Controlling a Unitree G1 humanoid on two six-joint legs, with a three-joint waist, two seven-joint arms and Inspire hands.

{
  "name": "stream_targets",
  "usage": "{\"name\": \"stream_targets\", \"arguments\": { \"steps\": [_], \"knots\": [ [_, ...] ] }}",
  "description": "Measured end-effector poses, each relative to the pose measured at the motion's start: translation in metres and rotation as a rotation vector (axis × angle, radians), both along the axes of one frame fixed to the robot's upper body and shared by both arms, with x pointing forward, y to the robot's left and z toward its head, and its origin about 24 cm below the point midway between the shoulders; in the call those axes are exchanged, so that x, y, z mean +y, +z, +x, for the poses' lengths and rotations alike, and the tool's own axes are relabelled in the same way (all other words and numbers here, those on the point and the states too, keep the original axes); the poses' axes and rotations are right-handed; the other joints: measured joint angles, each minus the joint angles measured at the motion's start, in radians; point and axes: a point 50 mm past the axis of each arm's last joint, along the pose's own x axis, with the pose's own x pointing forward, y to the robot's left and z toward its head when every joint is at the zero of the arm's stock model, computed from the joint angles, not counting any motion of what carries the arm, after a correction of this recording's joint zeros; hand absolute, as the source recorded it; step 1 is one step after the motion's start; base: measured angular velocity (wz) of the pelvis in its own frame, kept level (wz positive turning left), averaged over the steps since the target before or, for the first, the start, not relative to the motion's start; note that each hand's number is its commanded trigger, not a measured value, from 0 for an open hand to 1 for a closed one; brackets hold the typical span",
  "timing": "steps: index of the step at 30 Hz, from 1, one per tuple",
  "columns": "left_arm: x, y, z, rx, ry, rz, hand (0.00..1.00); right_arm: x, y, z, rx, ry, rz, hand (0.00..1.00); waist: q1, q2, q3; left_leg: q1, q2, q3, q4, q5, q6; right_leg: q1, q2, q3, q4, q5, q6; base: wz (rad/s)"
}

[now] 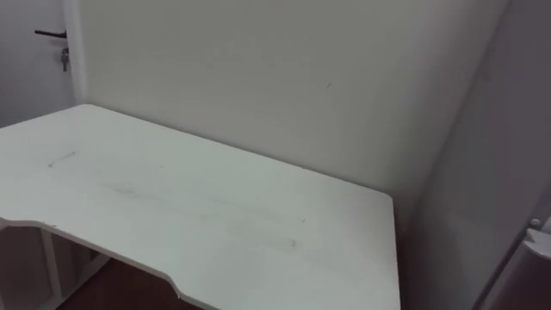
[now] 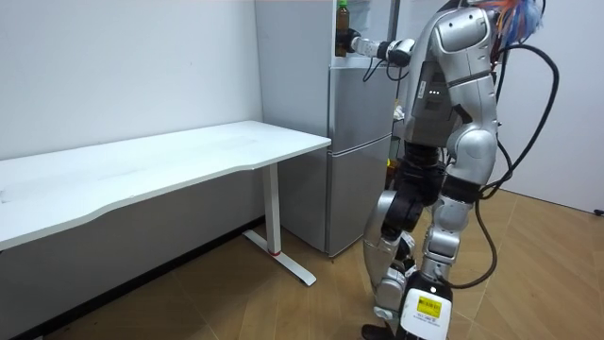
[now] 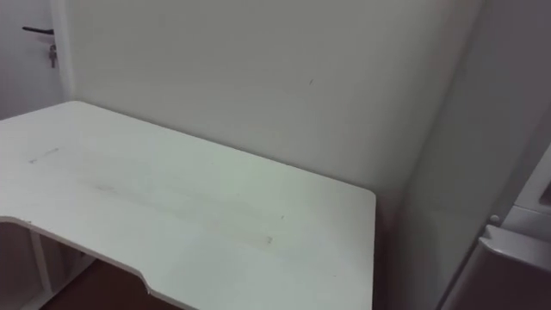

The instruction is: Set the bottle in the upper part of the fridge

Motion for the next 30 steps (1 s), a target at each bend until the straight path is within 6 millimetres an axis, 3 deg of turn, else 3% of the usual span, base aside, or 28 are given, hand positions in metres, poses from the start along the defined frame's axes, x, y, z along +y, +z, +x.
{"name": "stream_targets", "arguments": {
  "steps": [6, 7, 8, 9, 30],
  "knots": [
    [0.008, 0.003, 0.012, -0.032, -0.035, 0.018, 0.0, 0.0, -0.001, 0.0, 0.0, 0.0, -0.003, 1.0, 0.004, 0.0, 0.0005, -0.009, 0.001, -0.006, 0.01, 0.0, -0.002, -0.001, 0.002, 0.001, -0.001, 0.0, -0.001, 0.02],
    [0.008, 0.004, 0.013, -0.033, -0.036, 0.02, 0.0, 0.0, -0.001, 0.0, -0.001, 0.002, 0.001, 0.6, 0.006, 0.0, 0.0005, -0.008, 0.002, -0.006, 0.01, 0.001, -0.003, -0.001, 0.003, 0.001, -0.001, 0.0, -0.001, 0.0],
    [0.009, 0.004, 0.012, -0.032, -0.036, 0.022, 0.0, 0.0, -0.001, 0.0, 0.001, 0.003, -0.001, 0.34, 0.008, 0.0, 0.0005, -0.008, 0.002, -0.005, 0.011, 0.001, -0.003, -0.001, 0.003, 0.001, -0.001, 0.001, -0.001, -0.03],
    [0.009, 0.004, 0.011, -0.029, -0.033, 0.022, 0.0, -0.001, -0.001, -0.001, 0.001, 0.0, 0.0, 0.0, 0.011, 0.0, 0.0006, -0.008, 0.002, -0.005, 0.011, 0.001, -0.003, -0.001, 0.004, 0.001, -0.001, 0.001, -0.002, 0.0],
    [0.003, 0.002, 0.001, -0.009, -0.014, -0.01, 0.0, -0.012, -0.002, -0.005, 0.021, 0.053, 0.04, 0.0, 0.02, -0.007, 0.0001, 0.015, 0.009, 0.002, -0.009, 0.004, -0.012, 0.017, 0.012, 0.002, -0.015, 0.008, -0.008, -0.01]
  ]
}}
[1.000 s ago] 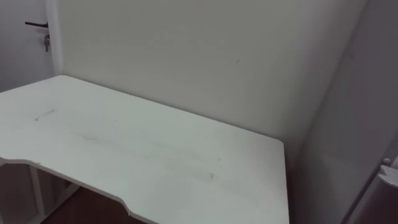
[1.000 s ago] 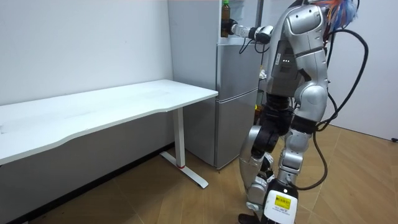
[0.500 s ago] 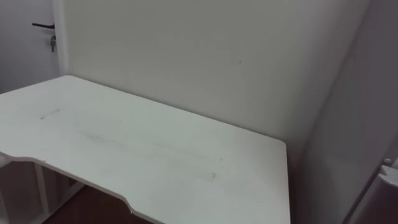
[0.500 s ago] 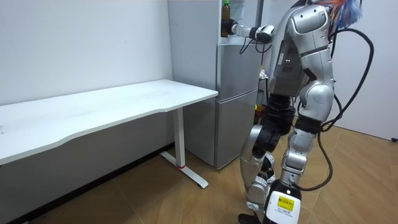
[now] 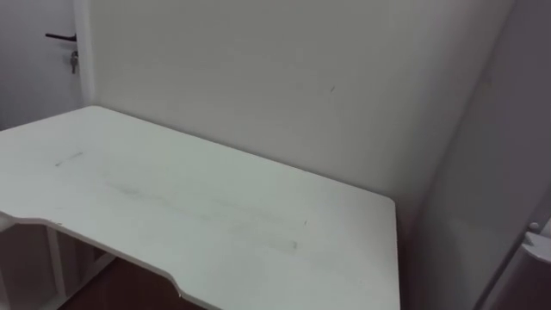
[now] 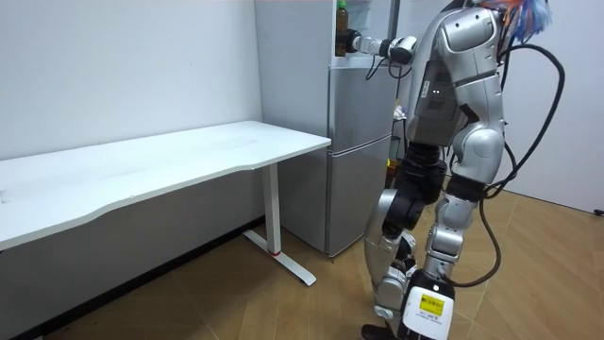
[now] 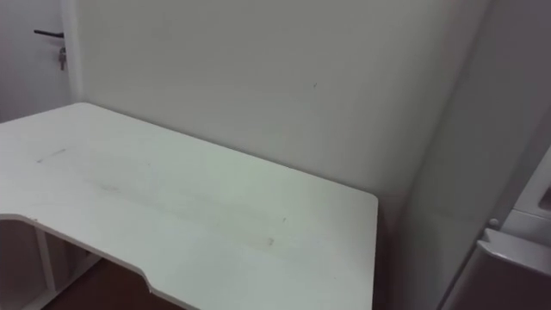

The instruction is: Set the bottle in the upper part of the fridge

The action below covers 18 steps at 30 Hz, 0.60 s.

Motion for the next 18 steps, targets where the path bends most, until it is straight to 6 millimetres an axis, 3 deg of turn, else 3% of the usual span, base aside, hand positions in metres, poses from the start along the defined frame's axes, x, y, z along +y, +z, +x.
{"name": "stream_targets", "arguments": {
  "steps": [8, 18],
  "knots": [
    [0.0018, 0.0008, -0.0087, 0.018, 0.05, 0.007, 0.0, -0.0004, -0.0026, 0.0, 0.03, 0.01, 0.014, 0.0, -0.003, -0.018, 0.0003, 0.004, -0.002, 0.0, -0.005, 0.001, -0.001, 0.0, 0.0, 0.003, 0.001, -0.005, 0.0, 0.0],
    [0.0044, 0.0016, -0.0072, -0.004, 0.086, 0.017, 0.0, -0.0011, -0.0014, -0.0001, 0.026, 0.027, 0.021, 0.0, -0.005, -0.013, -0.001, 0.004, -0.002, 0.002, -0.005, 0.001, -0.001, -0.001, 0.0, 0.01, -0.001, -0.005, -0.001, 0.0]
  ]
}}
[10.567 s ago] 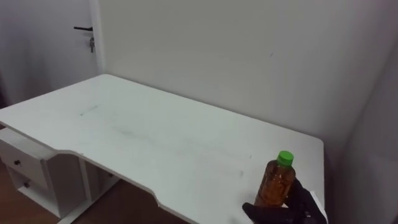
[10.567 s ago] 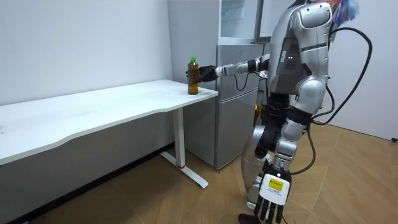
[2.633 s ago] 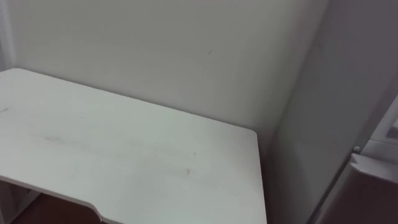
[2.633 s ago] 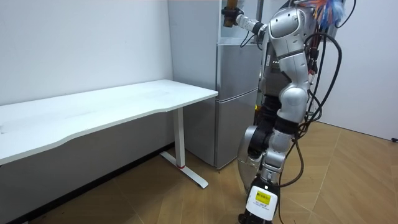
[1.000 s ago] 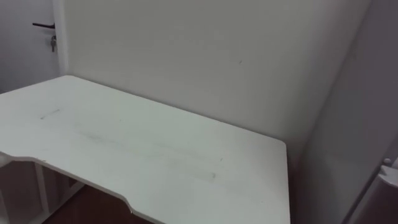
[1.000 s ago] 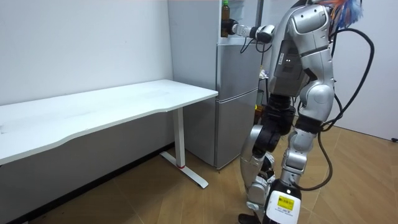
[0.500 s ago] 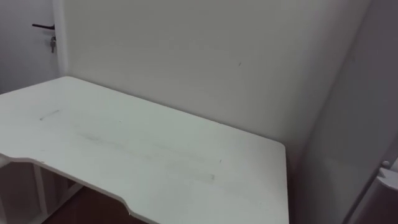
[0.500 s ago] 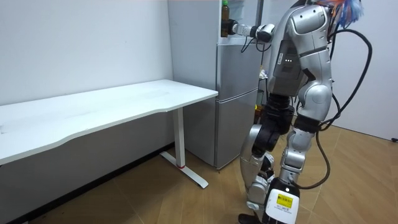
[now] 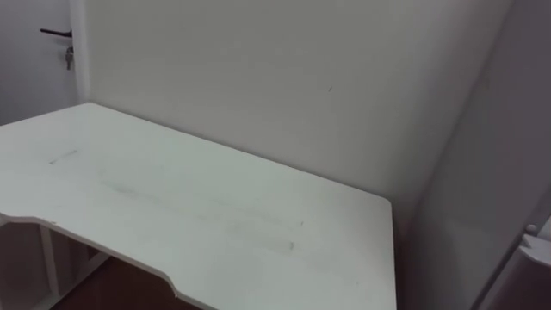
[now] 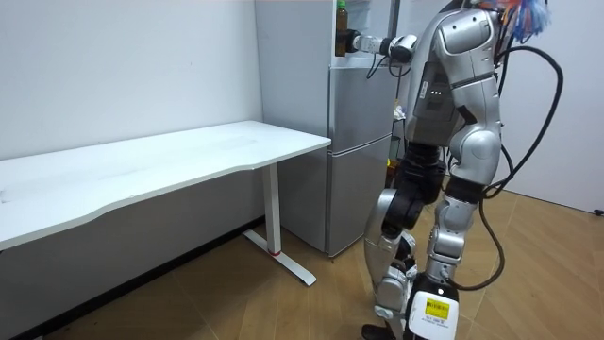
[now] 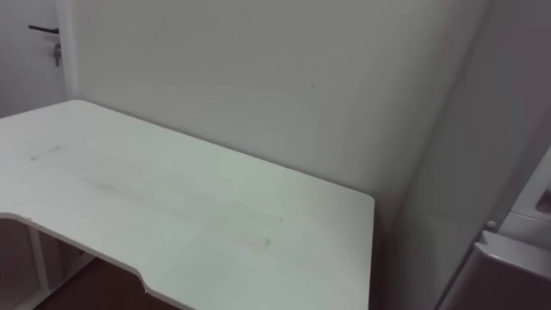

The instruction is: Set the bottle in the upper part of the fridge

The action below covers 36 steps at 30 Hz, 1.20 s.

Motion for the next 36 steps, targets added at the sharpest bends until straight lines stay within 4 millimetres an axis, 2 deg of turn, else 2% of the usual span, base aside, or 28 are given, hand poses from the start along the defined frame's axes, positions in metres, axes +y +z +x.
{"name": "stream_targets", "arguments": {
  "steps": [6, 13, 17, 19, 21, 22, 23, 24, 26, 29, 36],
  "knots": [
    [0.0, -0.001, 0.006, -0.015, 0.0, 0.002, 0.0, 0.0, 0.002, 0.0, -0.001, 0.028, -0.008, 0.0, 0.0, 0.015, -0.0038, 0.0, 0.0, 0.0, -0.001, 0.0, 0.0, -0.001, 0.0, -0.006, -0.001, 0.0, 0.0, 0.0],
    [0.001, 0.0, 0.004, -0.005, 0.004, 0.016, 0.0, 0.0, 0.001, 0.0, 0.009, 0.032, -0.006, 0.0, 0.001, 0.014, -0.0048, 0.005, 0.0, 0.008, -0.01, 0.006, 0.0, -0.002, 0.0, -0.001, 0.0, 0.0, 0.0, -0.01],
    [0.001, -0.001, 0.006, -0.007, 0.003, 0.015, 0.0, 0.0, 0.001, 0.001, 0.014, 0.035, -0.002, 0.0, 0.003, 0.011, -0.0052, 0.006, 0.001, 0.017, -0.011, 0.006, 0.0, -0.006, 0.004, 0.035, 0.0, 0.0, 0.0, -0.06],
    [0.001, -0.001, 0.007, -0.006, 0.001, 0.015, 0.0, 0.001, 0.002, 0.002, 0.009, 0.041, -0.005, 0.0, 0.003, 0.006, -0.009, 0.002, 0.001, 0.019, -0.011, 0.006, 0.0, -0.013, 0.005, 0.046, 0.0, 0.0, 0.0, -0.07],
    [0.001, -0.001, 0.009, -0.007, -0.006, 0.016, 0.0, 0.003, 0.004, 0.002, 0.001, 0.048, -0.007, 0.0, -0.001, 0.006, -0.0088, 0.002, 0.002, 0.028, -0.011, 0.006, 0.0, -0.016, 0.006, 0.051, -0.001, 0.0, 0.0, -0.08],
    [0.001, -0.001, 0.01, -0.011, -0.007, 0.016, 0.0, 0.003, 0.005, 0.003, -0.002, 0.057, -0.01, 0.0, -0.003, 0.01, -0.0067, 0.003, 0.003, 0.03, -0.011, 0.005, -0.001, -0.016, 0.007, 0.057, -0.001, 0.0, 0.0, -0.04],
    [0.001, -0.001, 0.013, -0.02, -0.011, 0.017, 0.0, 0.005, 0.007, 0.004, -0.008, 0.073, -0.015, 0.0, -0.01, 0.008, -0.008, 0.004, 0.004, 0.03, -0.011, 0.005, -0.001, -0.017, 0.008, 0.059, -0.001, 0.0, 0.0, 0.0],
    [0.002, -0.001, 0.016, -0.029, -0.014, 0.019, 0.0, 0.007, 0.009, 0.005, -0.017, 0.092, -0.022, 0.0, -0.018, 0.013, -0.0045, 0.003, 0.004, 0.03, -0.011, 0.006, -0.001, -0.016, 0.01, 0.067, -0.003, 0.0, 0.0, 0.0],
    [0.003, -0.001, 0.02, -0.042, -0.02, 0.023, 0.0, 0.009, 0.012, 0.007, -0.027, 0.12, -0.029, 0.0, -0.03, 0.009, -0.0075, 0.004, 0.005, 0.03, -0.013, 0.006, -0.002, -0.016, 0.012, 0.081, -0.003, 0.0, 0.0, 0.0],
    [0.002, -0.001, 0.022, -0.047, -0.021, 0.021, 0.0, 0.014, 0.017, 0.009, -0.047, 0.164, -0.042, 0.0, -0.047, 0.012, -0.0067, 0.015, 0.007, 0.042, -0.027, 0.01, -0.006, -0.017, 0.016, 0.101, -0.003, 0.0, 0.0, -0.09],
    [0.003, -0.001, 0.022, -0.053, -0.024, 0.02, 0.0, 0.02, 0.024, 0.012, -0.076, 0.209, -0.061, 0.0, -0.086, 0.013, -0.0061, 0.028, 0.012, 0.06, -0.041, 0.011, -0.011, -0.015, 0.022, 0.106, -0.008, -0.001, -0.003, -0.08]
  ]
}}
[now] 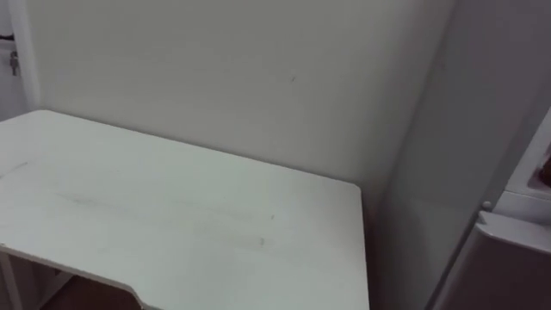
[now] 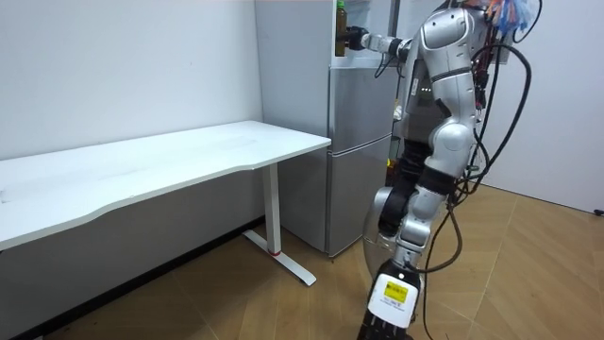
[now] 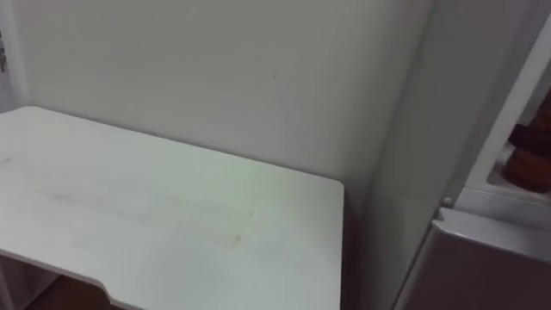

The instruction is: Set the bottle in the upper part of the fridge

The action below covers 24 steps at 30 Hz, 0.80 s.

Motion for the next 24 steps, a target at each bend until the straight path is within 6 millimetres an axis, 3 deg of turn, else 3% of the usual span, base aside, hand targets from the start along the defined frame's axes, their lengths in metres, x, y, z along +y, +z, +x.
{"name": "stream_targets", "arguments": {
  "steps": [6, 18, 24],
  "knots": [
    [0.0, -0.001, 0.007, -0.011, -0.01, -0.004, 0.0, 0.001, 0.001, 0.0, -0.002, 0.007, -0.007, 0.0, -0.02, -0.005, -0.002, 0.001, 0.001, 0.012, -0.003, 0.001, -0.001, 0.0, 0.002, 0.004, -0.009, 0.002, -0.004, -0.05],
    [-0.002, -0.003, 0.013, -0.017, -0.025, -0.011, 0.0, 0.032, 0.02, -0.002, -0.088, 0.18, -0.116, 0.0, -0.079, -0.01, -0.0035, 0.004, 0.003, 0.023, -0.007, -0.001, -0.002, -0.004, 0.008, 0.029, -0.01, 0.004, -0.005, -0.02],
    [-0.003, -0.003, 0.014, -0.028, -0.031, -0.011, 0.0, 0.032, 0.024, -0.014, -0.133, 0.197, -0.132, 0.0, -0.082, -0.005, -0.0026, 0.017, 0.004, 0.03, -0.015, -0.001, -0.002, -0.002, 0.01, 0.035, -0.01, 0.005, -0.006, -0.03]
  ]
}}
